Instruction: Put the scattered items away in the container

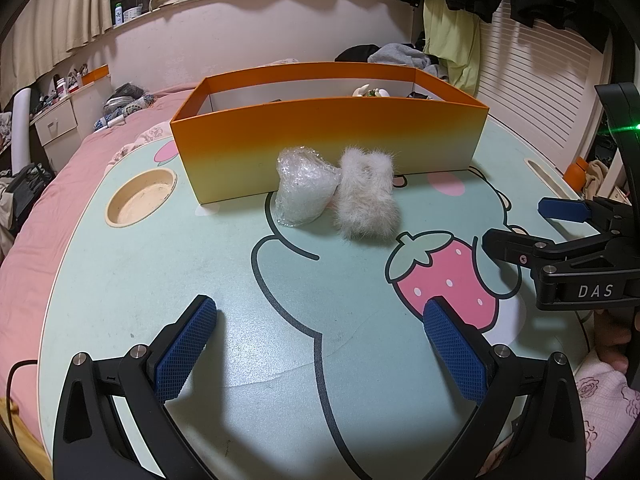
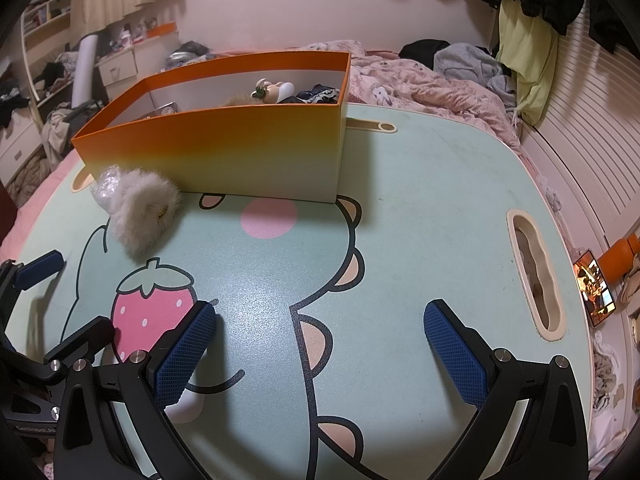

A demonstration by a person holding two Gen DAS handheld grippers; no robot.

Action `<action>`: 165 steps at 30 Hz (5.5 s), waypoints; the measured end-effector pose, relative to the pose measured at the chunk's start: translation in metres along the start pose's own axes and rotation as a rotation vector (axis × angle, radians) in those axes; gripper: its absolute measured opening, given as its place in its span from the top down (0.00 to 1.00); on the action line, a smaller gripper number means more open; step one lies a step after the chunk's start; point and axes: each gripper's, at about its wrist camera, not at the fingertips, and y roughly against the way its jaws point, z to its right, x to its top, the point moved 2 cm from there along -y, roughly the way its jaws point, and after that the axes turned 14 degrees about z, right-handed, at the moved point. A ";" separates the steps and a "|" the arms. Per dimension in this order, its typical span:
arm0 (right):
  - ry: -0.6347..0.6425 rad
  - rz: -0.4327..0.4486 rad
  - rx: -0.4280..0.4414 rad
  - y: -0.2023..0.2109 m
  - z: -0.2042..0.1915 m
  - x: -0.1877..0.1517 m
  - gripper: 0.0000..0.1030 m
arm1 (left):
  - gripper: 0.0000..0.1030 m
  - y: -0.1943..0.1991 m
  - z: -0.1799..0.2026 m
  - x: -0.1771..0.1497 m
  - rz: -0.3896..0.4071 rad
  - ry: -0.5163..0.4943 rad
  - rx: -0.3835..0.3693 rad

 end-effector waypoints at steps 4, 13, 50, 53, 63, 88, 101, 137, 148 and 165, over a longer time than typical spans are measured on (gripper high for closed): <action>0.000 0.000 0.001 0.000 0.000 0.000 0.00 | 0.00 0.000 0.000 0.000 -0.001 0.000 0.001; -0.005 0.000 0.005 -0.001 0.000 0.001 0.00 | 0.00 0.013 -0.011 0.014 0.045 0.062 -0.058; -0.006 0.001 0.006 0.000 0.000 0.000 0.00 | 0.70 -0.038 0.004 0.061 0.003 -0.013 -0.152; -0.005 0.001 0.005 0.000 0.000 0.000 0.00 | 0.70 -0.011 -0.006 0.059 0.063 0.045 -0.163; -0.015 0.007 0.031 0.001 0.000 0.002 0.00 | 0.70 0.051 -0.028 0.040 0.146 0.083 -0.160; 0.026 -0.075 0.168 -0.050 -0.085 0.057 0.56 | 0.70 0.073 -0.035 0.044 0.202 0.082 -0.153; 0.000 0.073 0.201 0.005 -0.048 0.056 0.79 | 0.70 0.059 -0.024 0.059 0.198 0.064 -0.177; -0.117 0.170 0.192 -0.037 -0.005 0.157 0.45 | 0.42 -0.092 -0.038 0.157 -0.019 0.143 -0.072; -0.009 0.112 0.089 -0.030 -0.028 0.129 0.44 | 0.40 -0.049 -0.014 0.140 0.059 0.025 -0.022; -0.032 0.129 0.104 0.003 -0.023 0.109 0.43 | 0.40 -0.015 -0.012 0.129 0.077 0.089 -0.034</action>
